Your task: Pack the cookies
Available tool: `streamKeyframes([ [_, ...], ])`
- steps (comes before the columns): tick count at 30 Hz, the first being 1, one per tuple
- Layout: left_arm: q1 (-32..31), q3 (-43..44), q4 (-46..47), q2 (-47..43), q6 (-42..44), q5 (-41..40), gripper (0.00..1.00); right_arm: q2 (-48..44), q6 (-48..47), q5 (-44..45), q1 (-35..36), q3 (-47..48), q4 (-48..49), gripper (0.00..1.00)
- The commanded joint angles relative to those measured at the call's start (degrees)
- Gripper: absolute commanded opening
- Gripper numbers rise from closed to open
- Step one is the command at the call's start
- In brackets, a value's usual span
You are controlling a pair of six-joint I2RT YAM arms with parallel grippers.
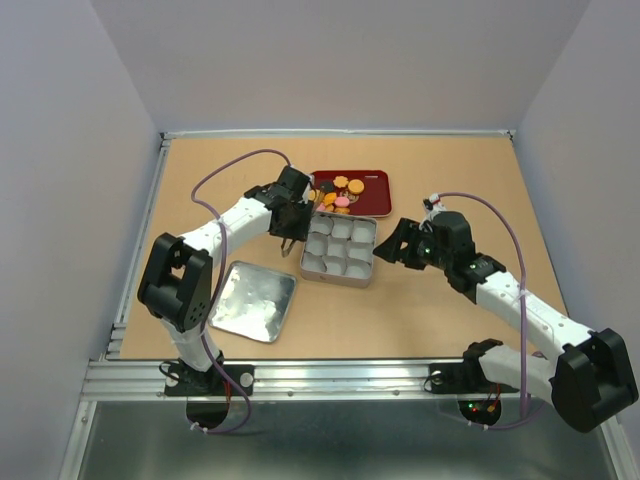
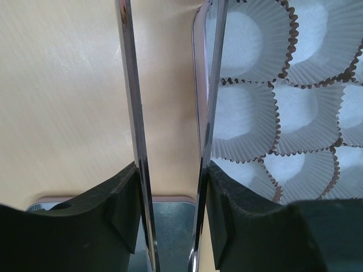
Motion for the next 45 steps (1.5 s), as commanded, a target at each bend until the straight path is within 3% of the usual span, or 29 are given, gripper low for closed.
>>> streamKeyframes([
  [1, 0.02, 0.64, 1.02, -0.68, -0.43, -0.4, 0.52, -0.28, -0.91, -0.69, -0.28, -1.32, 1.46, 0.73],
  [10, 0.02, 3.62, -0.99, -1.55, 0.01, -1.01, 0.42, 0.77, -1.08, -1.04, -0.28, -0.88, 1.46, 0.73],
  [17, 0.02, 10.38, -5.74, -5.07, 1.15, -2.16, 0.42, 1.13, -1.08, -1.04, -0.28, 0.0, 1.81, 0.73],
  [22, -0.33, 10.49, -7.68, -10.25, 1.07, -1.11, 0.42, 1.04, -1.17, -0.95, -0.19, 0.35, 1.89, 0.73],
  [29, -2.78, 4.6, -7.41, -16.49, -0.51, 1.89, 0.41, 0.78, -0.38, -1.3, -0.28, -0.52, 2.25, 0.72],
  [36, -7.62, -6.9, -6.89, -26.07, -6.92, 5.58, 0.41, -1.15, 0.24, -1.21, -0.28, -2.1, 2.16, 0.72],
  [45, -9.21, -18.6, -6.71, -34.51, -12.64, 5.67, 0.41, -2.39, 1.46, -1.21, -0.28, -3.6, 2.16, 0.72],
])
